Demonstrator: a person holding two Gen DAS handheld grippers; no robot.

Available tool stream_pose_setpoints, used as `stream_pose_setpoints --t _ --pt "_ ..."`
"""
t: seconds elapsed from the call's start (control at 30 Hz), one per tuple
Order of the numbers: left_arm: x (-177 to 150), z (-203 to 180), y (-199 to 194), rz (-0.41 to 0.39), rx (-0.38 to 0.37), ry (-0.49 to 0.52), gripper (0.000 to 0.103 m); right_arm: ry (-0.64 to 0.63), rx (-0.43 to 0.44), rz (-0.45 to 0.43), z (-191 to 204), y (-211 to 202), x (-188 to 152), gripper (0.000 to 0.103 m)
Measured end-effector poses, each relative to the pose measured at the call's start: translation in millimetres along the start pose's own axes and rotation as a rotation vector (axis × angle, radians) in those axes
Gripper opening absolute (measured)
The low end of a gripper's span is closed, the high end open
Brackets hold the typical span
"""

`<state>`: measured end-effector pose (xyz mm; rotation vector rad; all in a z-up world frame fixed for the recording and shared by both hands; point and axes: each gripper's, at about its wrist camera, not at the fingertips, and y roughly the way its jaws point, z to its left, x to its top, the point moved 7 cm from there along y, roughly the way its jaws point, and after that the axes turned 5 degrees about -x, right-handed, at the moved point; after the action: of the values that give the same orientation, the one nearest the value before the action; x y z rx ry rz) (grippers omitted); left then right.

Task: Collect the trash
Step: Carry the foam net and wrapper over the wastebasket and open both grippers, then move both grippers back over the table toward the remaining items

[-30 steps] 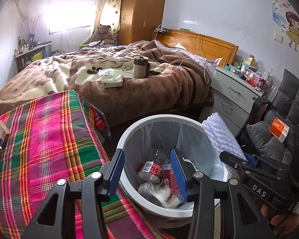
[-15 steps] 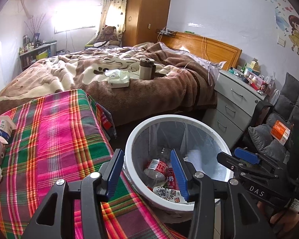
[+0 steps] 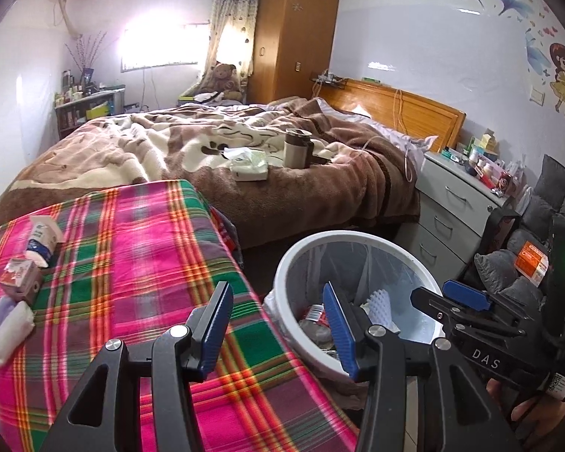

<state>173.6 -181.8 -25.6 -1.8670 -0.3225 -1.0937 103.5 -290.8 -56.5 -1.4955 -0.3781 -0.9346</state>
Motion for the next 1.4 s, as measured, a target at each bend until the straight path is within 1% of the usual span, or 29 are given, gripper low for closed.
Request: stream_pose_setpoints --t 0.1,0.2,0.27,0.4,0.47,0.8,0.9,1.07,1.13,1.23,1.4 --pt "-1 10 -9 -0.011 0.015 -0.008 0.050 -0.008 0.015 -0.016 10 -3 3 0.060" --pt "-2 20 -19 -0.029 0.049 -0.006 0.051 -0.012 0.028 -0.031 21 -5 4 0.060" --pt "-2 27 -25 -0.037 0.044 -0.020 0.052 -0.017 0.043 -0.041 29 -6 5 0.060" --pt "-3 50 -37 -0.053 0.086 -0.037 0.053 -0.040 0.069 -0.052 45 -7 6 0.060" --pt "-5 60 -41 -0.054 0.092 -0.047 0.053 -0.049 0.082 -0.056 53 -6 7 0.060" --pt "-17 124 -62 -0.061 0.172 -0.117 0.054 -0.107 0.149 -0.054 102 -2 10 0.060" --pt "-21 146 -69 -0.065 0.198 -0.152 0.054 -0.126 0.169 -0.058 118 -1 11 0.060" --pt "-25 171 -82 -0.083 0.243 -0.158 0.055 -0.160 0.216 -0.053 147 4 14 0.060" --pt "-27 186 -86 -0.081 0.260 -0.173 0.058 -0.176 0.228 -0.053 158 5 15 0.060" --pt "-32 208 -93 -0.079 0.284 -0.204 0.058 -0.186 0.255 -0.049 176 10 18 0.060" --pt "-37 243 -103 -0.066 0.331 -0.220 0.059 -0.219 0.291 -0.035 209 18 21 0.060"
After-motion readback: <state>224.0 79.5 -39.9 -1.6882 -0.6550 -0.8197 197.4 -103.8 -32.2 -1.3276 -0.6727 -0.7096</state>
